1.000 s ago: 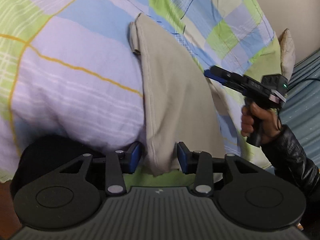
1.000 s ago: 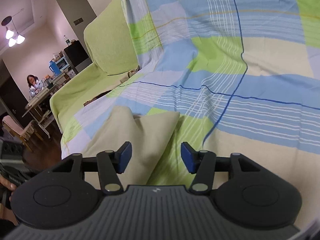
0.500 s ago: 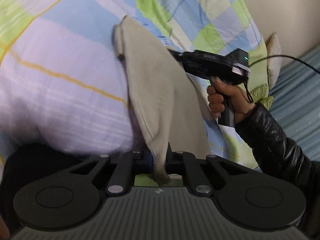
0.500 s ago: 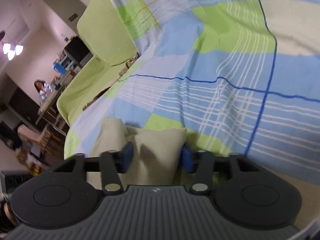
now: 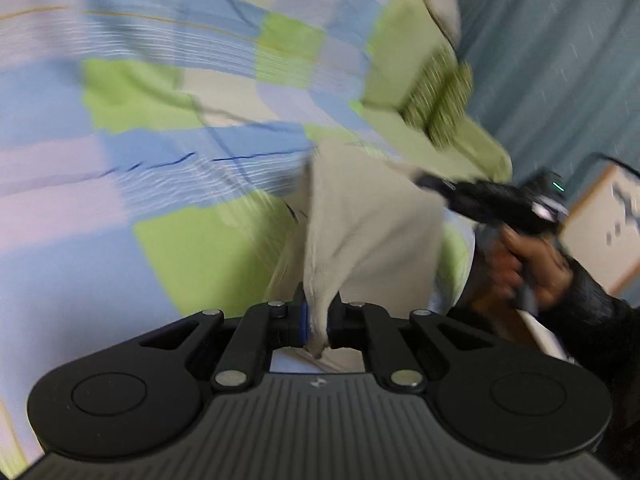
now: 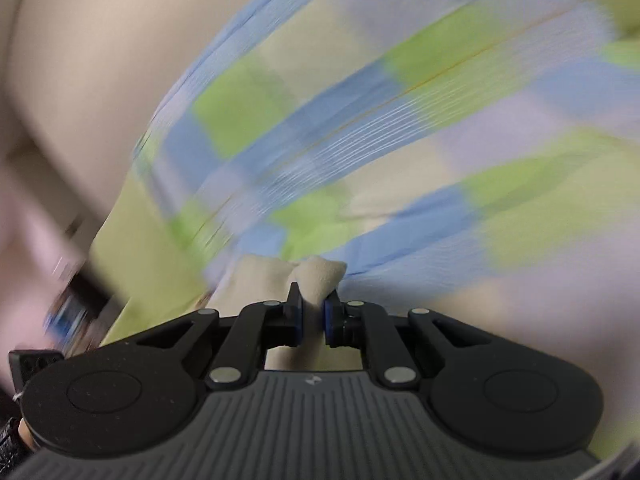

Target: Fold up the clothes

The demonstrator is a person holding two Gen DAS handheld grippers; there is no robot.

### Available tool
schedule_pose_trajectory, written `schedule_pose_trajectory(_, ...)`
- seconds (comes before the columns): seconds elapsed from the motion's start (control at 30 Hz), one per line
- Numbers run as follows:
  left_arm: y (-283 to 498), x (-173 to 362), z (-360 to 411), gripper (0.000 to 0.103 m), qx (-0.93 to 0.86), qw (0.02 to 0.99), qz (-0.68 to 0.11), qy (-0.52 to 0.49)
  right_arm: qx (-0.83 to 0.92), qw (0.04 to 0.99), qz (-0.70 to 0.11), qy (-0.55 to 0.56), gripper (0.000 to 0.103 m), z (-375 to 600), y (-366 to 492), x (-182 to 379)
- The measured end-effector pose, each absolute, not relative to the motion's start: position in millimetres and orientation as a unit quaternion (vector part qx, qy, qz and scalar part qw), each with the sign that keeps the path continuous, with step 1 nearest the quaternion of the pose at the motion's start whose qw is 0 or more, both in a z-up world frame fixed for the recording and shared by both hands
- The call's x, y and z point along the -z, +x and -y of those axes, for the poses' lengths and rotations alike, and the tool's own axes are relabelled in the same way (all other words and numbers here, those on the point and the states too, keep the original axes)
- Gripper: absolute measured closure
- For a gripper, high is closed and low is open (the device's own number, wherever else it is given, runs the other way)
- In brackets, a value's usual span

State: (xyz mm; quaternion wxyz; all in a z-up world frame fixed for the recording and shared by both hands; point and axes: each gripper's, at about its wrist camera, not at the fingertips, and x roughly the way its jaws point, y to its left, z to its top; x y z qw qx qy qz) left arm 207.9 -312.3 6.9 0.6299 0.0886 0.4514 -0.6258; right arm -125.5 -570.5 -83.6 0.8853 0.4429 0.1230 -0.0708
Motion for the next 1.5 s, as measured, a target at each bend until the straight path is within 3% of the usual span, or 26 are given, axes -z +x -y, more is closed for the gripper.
schedule_pose_trajectory(0.17, 219.7, 22.5, 377.0, 0.097, 0.653, 0.535, -0.503, 0.186, 0.158, 0.855, -0.122, 0.478, 0.092, 535.1, -195.8, 127.7)
schedule_pose_trajectory(0.23, 217.4, 30.7, 378.7, 0.096, 0.647, 0.530, -0.509, 0.202, 0.168, 0.859, -0.139, 0.463, 0.085, 534.2, -204.4, 135.7)
schedule_pose_trajectory(0.43, 214.4, 46.8, 358.2, 0.094, 0.639, 0.542, -0.514, 0.182, 0.188, 0.911, -0.126, 0.346, 0.079, 572.7, -219.9, 97.1)
schedule_pose_trajectory(0.53, 214.5, 48.4, 350.3, 0.090, 0.635, 0.551, -0.517, 0.162, 0.088, 0.932, -0.160, 0.312, 0.069, 595.3, -178.9, 87.0)
schedule_pose_trajectory(0.63, 215.5, 46.8, 345.3, 0.078, 0.631, 0.557, -0.520, 0.146, -0.012, 0.941, -0.211, 0.264, 0.069, 597.9, -123.2, 88.1)
schedule_pose_trajectory(0.83, 216.3, 45.2, 330.2, 0.067, 0.634, 0.560, -0.514, 0.141, -0.078, 0.924, -0.265, 0.266, 0.068, 610.7, -62.2, 105.9)
schedule_pose_trajectory(0.87, 216.4, 46.5, 325.0, 0.067, 0.633, 0.561, -0.516, 0.136, -0.095, 0.918, -0.275, 0.268, 0.073, 612.4, -54.8, 109.2)
schedule_pose_trajectory(0.9, 215.9, 47.3, 322.6, 0.067, 0.631, 0.563, -0.516, 0.132, -0.104, 0.916, -0.279, 0.270, 0.093, 612.1, -53.1, 110.4)
schedule_pose_trajectory(0.93, 215.0, 48.0, 318.9, 0.067, 0.630, 0.566, -0.516, 0.126, -0.102, 0.916, -0.271, 0.277, 0.098, 613.4, -58.8, 110.5)
schedule_pose_trajectory(1.1, 211.0, 50.2, 306.4, 0.063, 0.628, 0.575, -0.514, 0.103, -0.035, 0.915, -0.225, 0.334, 0.099, 630.4, -83.2, 114.2)
schedule_pose_trajectory(1.17, 209.8, 50.0, 305.1, 0.062, 0.624, 0.580, -0.514, 0.095, -0.031, 0.895, -0.261, 0.361, 0.094, 634.5, -78.4, 135.2)
schedule_pose_trajectory(1.27, 203.9, 48.3, 303.0, 0.061, 0.618, 0.586, -0.518, 0.084, -0.030, 0.884, -0.251, 0.393, 0.090, 641.7, -80.6, 142.2)
schedule_pose_trajectory(1.33, 196.9, 47.7, 301.4, 0.057, 0.613, 0.591, -0.519, 0.070, -0.015, 0.889, -0.242, 0.389, 0.069, 646.4, -83.8, 135.8)
schedule_pose_trajectory(1.5, 188.2, 47.9, 298.1, 0.053, 0.592, 0.621, -0.513, 0.031, -0.036, 0.880, -0.277, 0.384, 0.068, 649.2, -74.7, 141.2)
